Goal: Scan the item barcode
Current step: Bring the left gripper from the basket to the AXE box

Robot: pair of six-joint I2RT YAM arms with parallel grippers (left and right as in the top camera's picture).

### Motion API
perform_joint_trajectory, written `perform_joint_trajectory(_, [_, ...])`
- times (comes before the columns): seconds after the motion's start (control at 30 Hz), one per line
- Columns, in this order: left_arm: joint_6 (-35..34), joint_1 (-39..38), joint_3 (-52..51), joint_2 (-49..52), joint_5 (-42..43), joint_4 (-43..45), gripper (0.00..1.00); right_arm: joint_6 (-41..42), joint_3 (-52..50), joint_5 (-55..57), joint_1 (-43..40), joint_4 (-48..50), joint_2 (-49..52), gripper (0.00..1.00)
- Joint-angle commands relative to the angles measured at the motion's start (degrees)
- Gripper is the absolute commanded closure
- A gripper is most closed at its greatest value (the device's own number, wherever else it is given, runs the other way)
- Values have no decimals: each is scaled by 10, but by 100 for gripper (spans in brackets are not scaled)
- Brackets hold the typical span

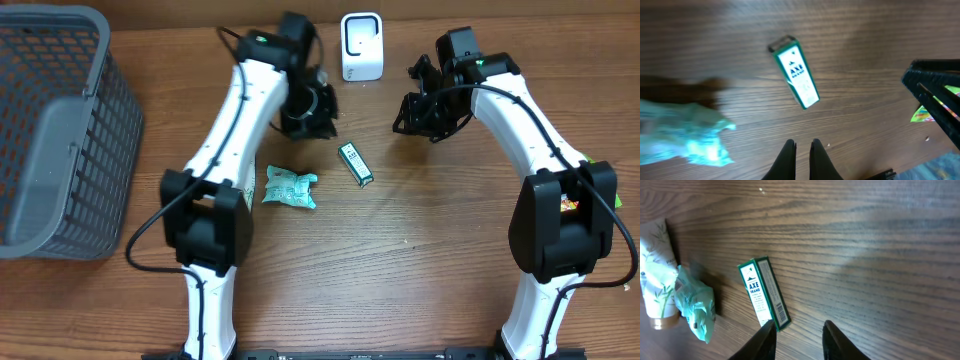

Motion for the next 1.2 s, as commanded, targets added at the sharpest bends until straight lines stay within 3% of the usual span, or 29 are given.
perform_joint_trajectory(0.0, [-40, -22, 3, 18, 6, 12, 96, 18, -23, -7, 0, 10, 1, 71])
perform_joint_trajectory(0.17, [-74, -35, -14, 30, 4, 55, 96, 16, -47, -25, 1, 39, 7, 76])
perform_joint_trajectory(0.5, [-140, -40, -156, 30, 13, 180, 95, 16, -51, -33, 1, 56, 10, 80])
perform_joint_trajectory(0.67, [-172, -41, -199, 30, -6, 189, 95, 16, -51, -38, 19, 67, 24, 91])
perform_joint_trajectory(1.17, [-165, -37, -274, 30, 13, 258, 96, 28, -51, -51, 46, 94, 79, 95])
